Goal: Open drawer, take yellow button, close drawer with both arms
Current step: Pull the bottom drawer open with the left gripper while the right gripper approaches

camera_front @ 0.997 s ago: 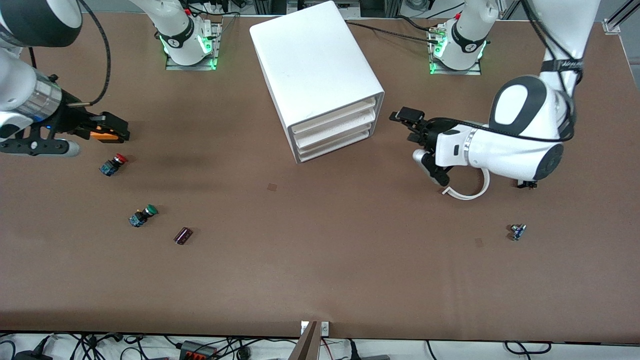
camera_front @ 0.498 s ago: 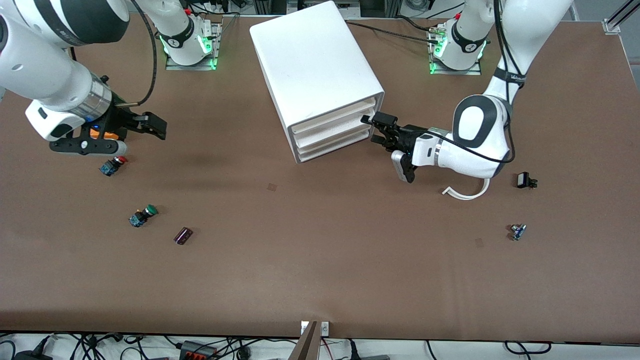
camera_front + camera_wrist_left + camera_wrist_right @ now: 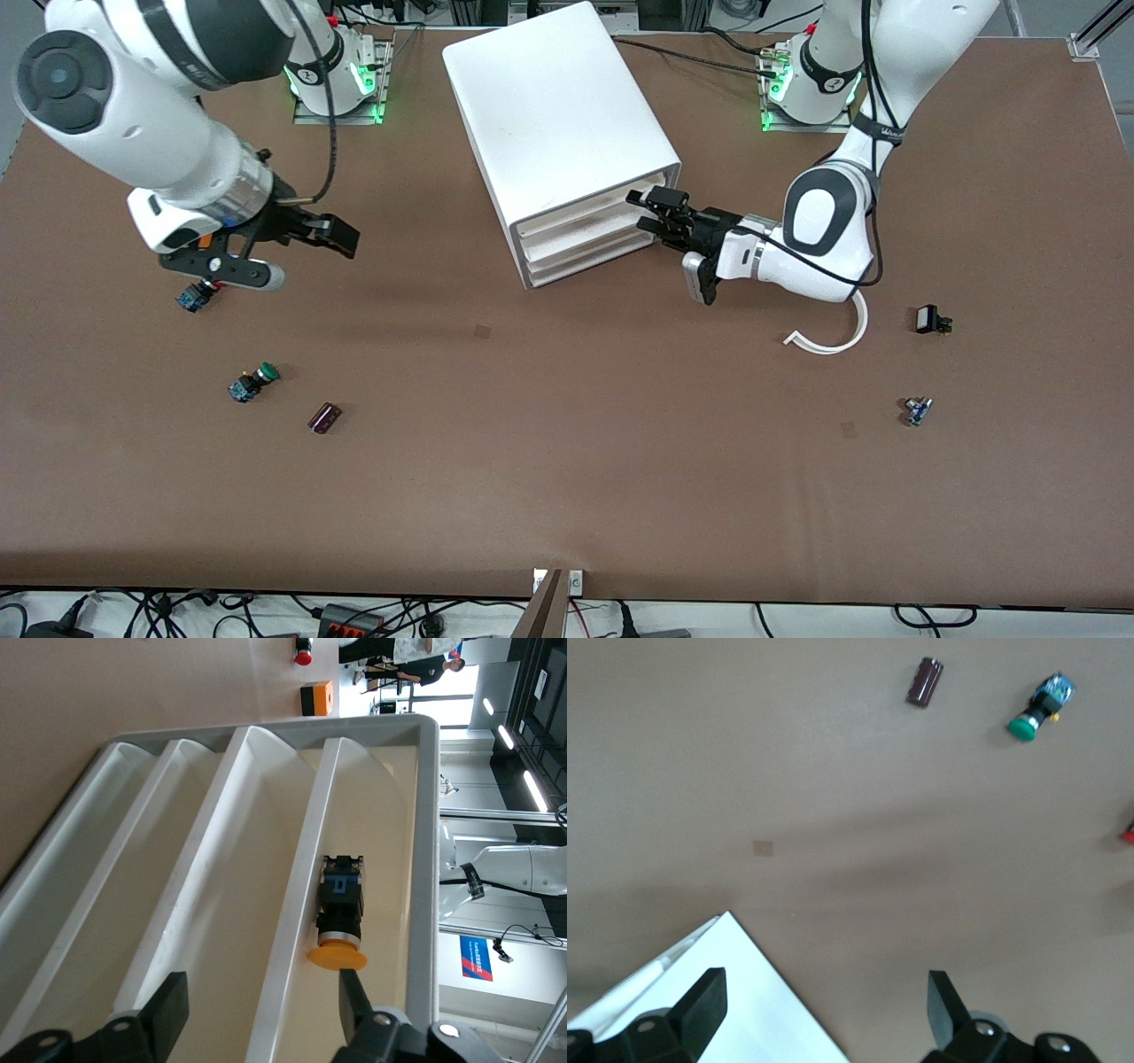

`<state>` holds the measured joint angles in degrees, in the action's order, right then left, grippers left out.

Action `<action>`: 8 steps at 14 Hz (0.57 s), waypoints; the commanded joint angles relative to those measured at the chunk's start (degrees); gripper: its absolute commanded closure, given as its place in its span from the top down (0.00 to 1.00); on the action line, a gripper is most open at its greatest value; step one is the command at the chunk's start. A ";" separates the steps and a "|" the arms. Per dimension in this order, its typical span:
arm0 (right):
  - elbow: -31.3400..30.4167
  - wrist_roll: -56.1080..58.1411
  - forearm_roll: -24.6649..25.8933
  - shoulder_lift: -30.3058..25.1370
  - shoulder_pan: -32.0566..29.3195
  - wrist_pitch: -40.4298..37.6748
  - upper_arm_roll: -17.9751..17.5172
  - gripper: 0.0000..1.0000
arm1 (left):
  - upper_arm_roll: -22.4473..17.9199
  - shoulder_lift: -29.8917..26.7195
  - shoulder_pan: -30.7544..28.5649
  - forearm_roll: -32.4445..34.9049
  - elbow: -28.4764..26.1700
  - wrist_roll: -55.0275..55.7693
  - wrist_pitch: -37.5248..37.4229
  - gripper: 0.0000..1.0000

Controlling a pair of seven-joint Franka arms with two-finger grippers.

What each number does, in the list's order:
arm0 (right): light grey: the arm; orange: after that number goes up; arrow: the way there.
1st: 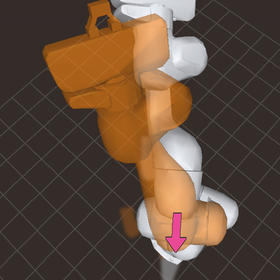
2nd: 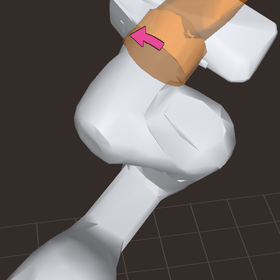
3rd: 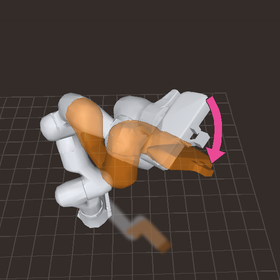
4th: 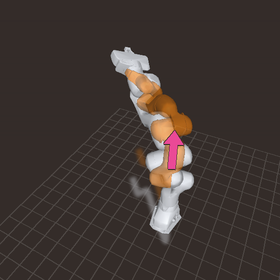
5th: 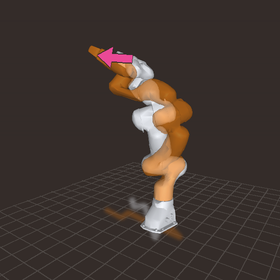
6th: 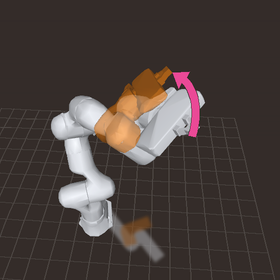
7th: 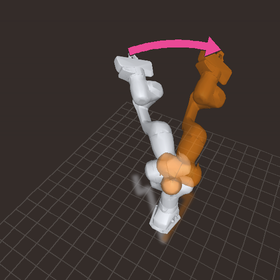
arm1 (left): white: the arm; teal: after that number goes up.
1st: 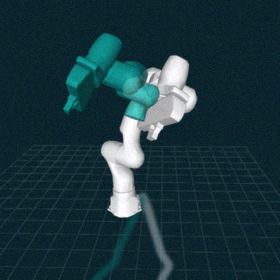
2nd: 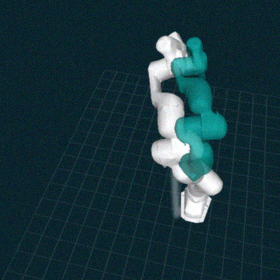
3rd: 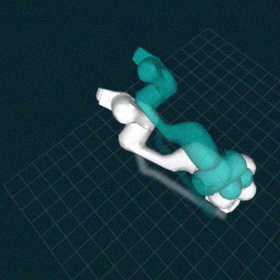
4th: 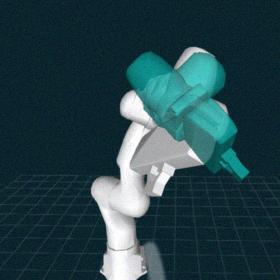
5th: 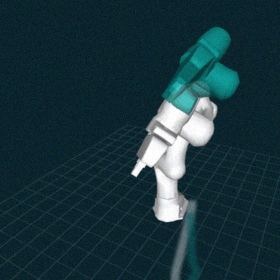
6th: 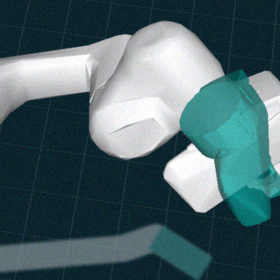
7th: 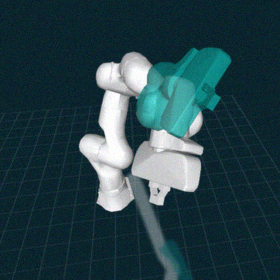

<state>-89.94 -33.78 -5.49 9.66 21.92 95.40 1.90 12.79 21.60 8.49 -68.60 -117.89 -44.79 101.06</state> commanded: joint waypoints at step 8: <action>4.60 -18.41 -0.14 4.14 8.05 1.36 0.38 1.00 | 1.36 -1.03 0.83 -2.51 -2.52 -2.92 1.07 0.13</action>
<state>-86.98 -48.42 -5.49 12.62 28.30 96.31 1.88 13.89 21.60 9.33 -69.42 -119.12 -45.22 101.55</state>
